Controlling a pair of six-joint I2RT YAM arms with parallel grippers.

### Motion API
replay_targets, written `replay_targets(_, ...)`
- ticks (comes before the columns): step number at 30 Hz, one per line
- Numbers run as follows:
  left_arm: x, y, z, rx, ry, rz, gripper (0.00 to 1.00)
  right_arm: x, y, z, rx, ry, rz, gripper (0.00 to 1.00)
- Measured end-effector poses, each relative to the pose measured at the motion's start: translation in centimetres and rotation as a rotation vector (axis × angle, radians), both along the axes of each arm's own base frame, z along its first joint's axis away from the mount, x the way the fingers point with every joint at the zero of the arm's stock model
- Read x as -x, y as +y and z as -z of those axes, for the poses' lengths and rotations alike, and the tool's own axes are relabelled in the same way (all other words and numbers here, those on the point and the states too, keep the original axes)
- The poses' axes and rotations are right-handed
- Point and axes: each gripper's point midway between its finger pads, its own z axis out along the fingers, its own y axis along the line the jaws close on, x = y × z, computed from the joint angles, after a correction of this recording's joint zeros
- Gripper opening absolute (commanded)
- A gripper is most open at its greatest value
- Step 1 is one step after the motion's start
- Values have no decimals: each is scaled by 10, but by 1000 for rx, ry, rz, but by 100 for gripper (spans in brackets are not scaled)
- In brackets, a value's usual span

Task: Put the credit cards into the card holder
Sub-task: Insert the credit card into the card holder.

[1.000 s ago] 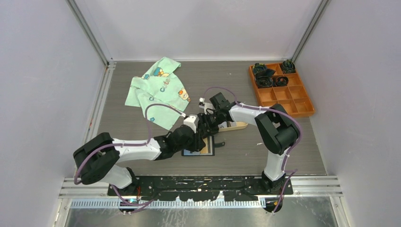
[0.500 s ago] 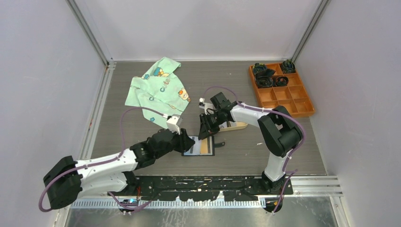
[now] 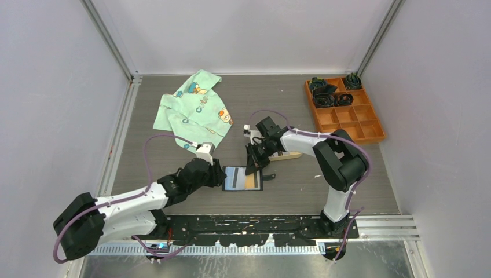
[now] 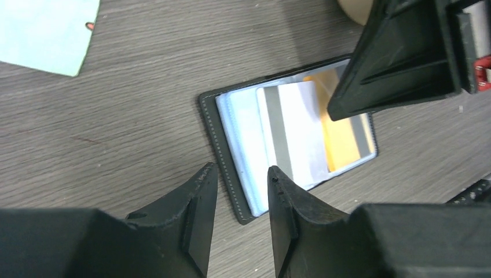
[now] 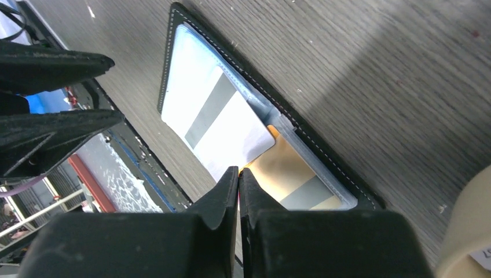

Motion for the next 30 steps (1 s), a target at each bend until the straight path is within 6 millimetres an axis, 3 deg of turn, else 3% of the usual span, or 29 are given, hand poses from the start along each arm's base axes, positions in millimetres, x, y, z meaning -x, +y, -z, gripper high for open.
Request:
replay_targets(6, -1, 9, 22, -54, 52, -22, 38, 7, 1, 14, 41, 18, -14, 9)
replay_targets(13, 4, 13, 44, -94, 115, -27, 38, 8, 7, 14, 45, 13, -29, 9)
replay_targets(30, 2, 3, 43, -48, 123, -15, 37, 8, 21, 17, 42, 32, -57, 10)
